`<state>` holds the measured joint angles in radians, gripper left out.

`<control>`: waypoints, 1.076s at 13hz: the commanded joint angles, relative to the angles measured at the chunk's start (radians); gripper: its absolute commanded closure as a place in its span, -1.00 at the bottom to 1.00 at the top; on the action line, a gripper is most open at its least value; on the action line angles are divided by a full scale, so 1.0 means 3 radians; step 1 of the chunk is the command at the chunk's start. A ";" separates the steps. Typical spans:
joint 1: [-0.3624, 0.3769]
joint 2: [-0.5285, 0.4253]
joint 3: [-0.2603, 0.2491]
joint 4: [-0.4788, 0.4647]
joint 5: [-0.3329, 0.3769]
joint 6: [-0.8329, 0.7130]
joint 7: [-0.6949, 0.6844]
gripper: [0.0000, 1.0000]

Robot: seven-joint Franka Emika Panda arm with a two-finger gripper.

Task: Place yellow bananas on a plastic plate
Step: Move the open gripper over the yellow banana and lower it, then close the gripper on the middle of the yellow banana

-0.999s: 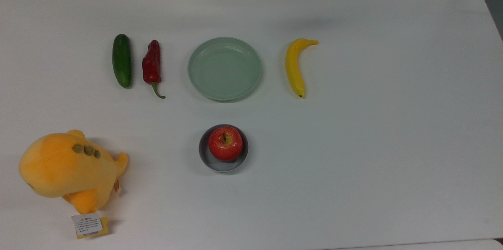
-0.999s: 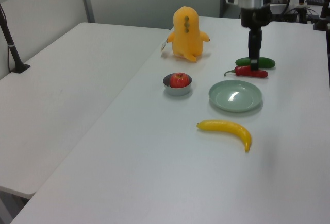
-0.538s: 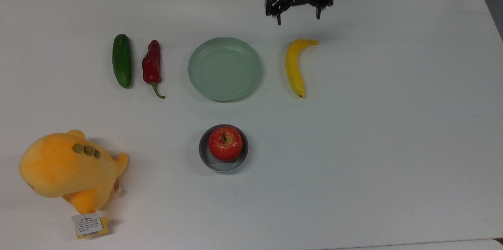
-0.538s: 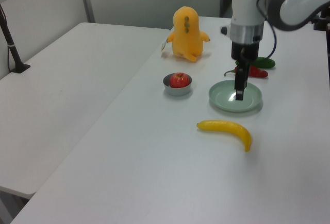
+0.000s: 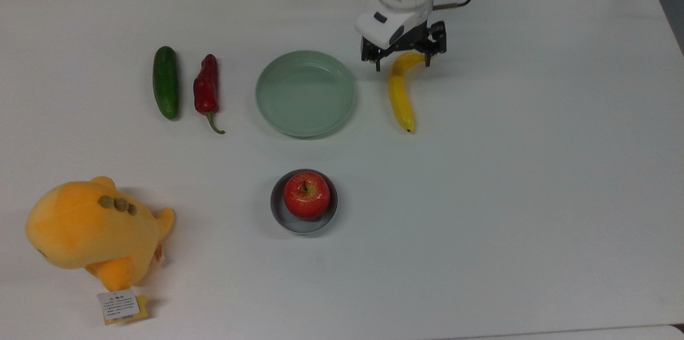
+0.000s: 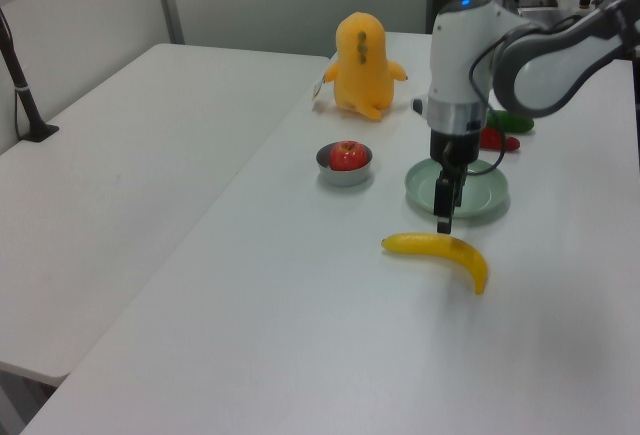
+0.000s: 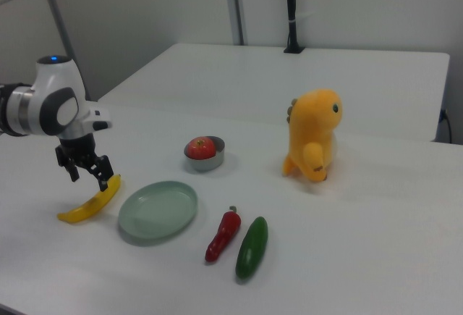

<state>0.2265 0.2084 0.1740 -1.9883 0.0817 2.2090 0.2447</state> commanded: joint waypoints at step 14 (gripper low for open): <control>0.0063 0.0308 -0.0002 -0.0009 -0.0349 0.0306 0.0146 1.00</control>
<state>0.2350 0.3011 0.1749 -1.9880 -0.0060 2.2767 0.2616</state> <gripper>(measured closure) 0.639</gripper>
